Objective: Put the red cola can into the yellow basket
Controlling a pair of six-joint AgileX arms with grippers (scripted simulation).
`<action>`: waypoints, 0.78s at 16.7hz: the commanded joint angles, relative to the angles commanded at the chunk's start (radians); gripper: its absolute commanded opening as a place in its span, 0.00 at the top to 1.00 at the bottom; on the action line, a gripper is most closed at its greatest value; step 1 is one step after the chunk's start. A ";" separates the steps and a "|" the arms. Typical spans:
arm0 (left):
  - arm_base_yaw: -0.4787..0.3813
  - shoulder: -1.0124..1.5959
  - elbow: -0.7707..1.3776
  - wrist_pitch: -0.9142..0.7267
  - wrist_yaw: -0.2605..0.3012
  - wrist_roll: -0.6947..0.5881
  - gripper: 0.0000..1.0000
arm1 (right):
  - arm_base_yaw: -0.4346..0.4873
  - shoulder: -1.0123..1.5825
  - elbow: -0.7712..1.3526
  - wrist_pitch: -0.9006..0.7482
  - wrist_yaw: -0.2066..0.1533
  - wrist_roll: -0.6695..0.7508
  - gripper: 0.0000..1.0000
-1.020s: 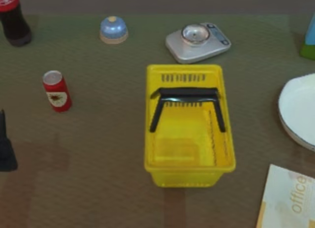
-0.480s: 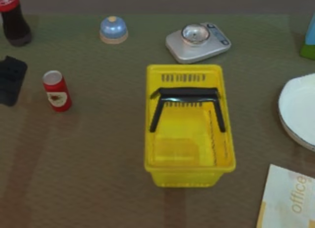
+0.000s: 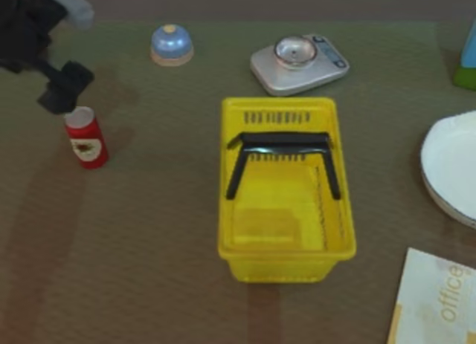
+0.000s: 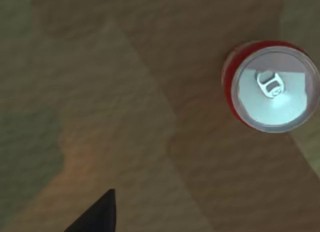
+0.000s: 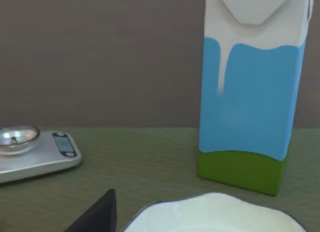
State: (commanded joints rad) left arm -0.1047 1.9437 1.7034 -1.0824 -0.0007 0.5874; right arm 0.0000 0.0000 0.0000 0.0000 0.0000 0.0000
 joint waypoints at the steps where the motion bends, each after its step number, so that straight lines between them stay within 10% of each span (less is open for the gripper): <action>1: -0.004 0.079 0.066 -0.041 0.000 0.023 0.00 | 0.000 0.000 0.000 0.000 0.000 0.000 0.00; 13: -0.020 0.350 0.290 -0.187 0.004 0.107 0.00 | 0.000 0.000 0.000 0.000 0.000 0.000 0.00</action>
State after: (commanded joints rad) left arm -0.1243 2.2936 1.9932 -1.2695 0.0037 0.6946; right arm 0.0000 0.0000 0.0000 0.0000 0.0000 0.0000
